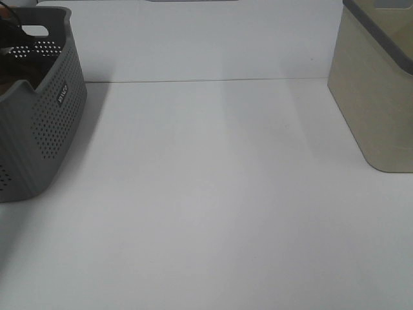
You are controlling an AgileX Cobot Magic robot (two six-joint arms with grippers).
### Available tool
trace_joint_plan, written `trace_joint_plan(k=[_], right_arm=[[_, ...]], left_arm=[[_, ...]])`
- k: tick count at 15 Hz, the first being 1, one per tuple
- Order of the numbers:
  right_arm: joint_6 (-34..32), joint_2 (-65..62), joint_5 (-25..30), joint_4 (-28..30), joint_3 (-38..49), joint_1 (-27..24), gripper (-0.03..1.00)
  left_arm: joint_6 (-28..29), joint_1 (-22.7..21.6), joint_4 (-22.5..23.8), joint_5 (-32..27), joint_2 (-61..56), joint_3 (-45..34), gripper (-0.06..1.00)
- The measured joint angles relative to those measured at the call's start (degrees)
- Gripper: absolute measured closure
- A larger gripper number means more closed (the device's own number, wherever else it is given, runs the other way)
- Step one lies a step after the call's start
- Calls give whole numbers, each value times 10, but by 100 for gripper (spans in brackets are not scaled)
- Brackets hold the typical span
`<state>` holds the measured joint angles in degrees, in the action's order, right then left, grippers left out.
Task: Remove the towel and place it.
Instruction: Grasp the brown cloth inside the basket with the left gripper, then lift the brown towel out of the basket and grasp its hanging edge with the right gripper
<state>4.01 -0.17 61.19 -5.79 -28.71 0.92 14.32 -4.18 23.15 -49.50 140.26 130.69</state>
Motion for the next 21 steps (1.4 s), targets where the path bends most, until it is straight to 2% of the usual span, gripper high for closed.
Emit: trace_joint_plan(k=[3,7,9,12,15,18,21], right_arm=[[0,0,0,0,0,0,46],[-1,0,0,1,0,0,46],[-1,0,0,1,0,0,46],[-1,0,0,1,0,0,46],[-1,0,0,1,0,0,46],[-1,0,0,1,0,0,46],[-3,0,0,1,0,0,46]], left_arm=[[-3,0,-19,-3,-80,0,94],[-37,6,-99,-7,-158,0,94],[-65,29,-135,-10,-210,0,94],[-97,99,-162,-11,-277,0,94],[-115,192,-189,-13,-322,0,94],[-131,272,-202,-25,-339,0,94],[-150,371,-207,-49,-340,0,94]])
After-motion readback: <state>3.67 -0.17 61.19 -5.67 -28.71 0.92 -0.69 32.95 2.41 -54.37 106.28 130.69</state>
